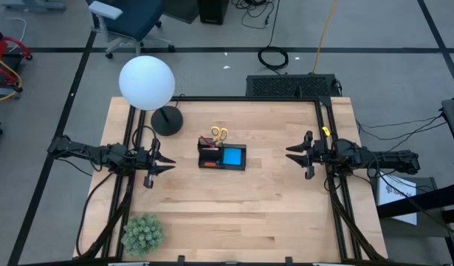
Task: Pick and place office supplies into organizer
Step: Return to Home Position
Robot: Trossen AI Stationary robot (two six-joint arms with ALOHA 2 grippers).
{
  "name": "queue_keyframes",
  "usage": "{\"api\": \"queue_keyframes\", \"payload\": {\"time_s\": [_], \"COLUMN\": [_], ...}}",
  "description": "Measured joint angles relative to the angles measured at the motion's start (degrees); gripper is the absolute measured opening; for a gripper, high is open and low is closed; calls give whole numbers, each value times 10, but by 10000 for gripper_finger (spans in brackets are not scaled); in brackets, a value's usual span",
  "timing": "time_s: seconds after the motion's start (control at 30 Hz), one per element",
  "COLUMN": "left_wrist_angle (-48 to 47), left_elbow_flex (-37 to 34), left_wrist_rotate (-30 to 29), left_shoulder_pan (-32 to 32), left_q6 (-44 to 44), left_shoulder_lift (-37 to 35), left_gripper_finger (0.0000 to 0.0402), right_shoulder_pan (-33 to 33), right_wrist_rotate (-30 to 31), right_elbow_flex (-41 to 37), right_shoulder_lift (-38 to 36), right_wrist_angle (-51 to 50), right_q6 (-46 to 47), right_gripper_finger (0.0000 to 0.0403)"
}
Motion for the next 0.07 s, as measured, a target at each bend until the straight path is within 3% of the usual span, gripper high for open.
{"api": "queue_keyframes", "payload": {"time_s": [0.07], "left_wrist_angle": [0], "left_elbow_flex": [0], "left_wrist_rotate": [0], "left_shoulder_pan": [0], "left_q6": [0], "left_shoulder_lift": [0], "left_gripper_finger": [81], "right_shoulder_pan": [0], "right_wrist_rotate": [0], "right_elbow_flex": [0], "right_shoulder_lift": [0], "right_wrist_angle": [0], "right_q6": [0], "right_gripper_finger": [109]}}
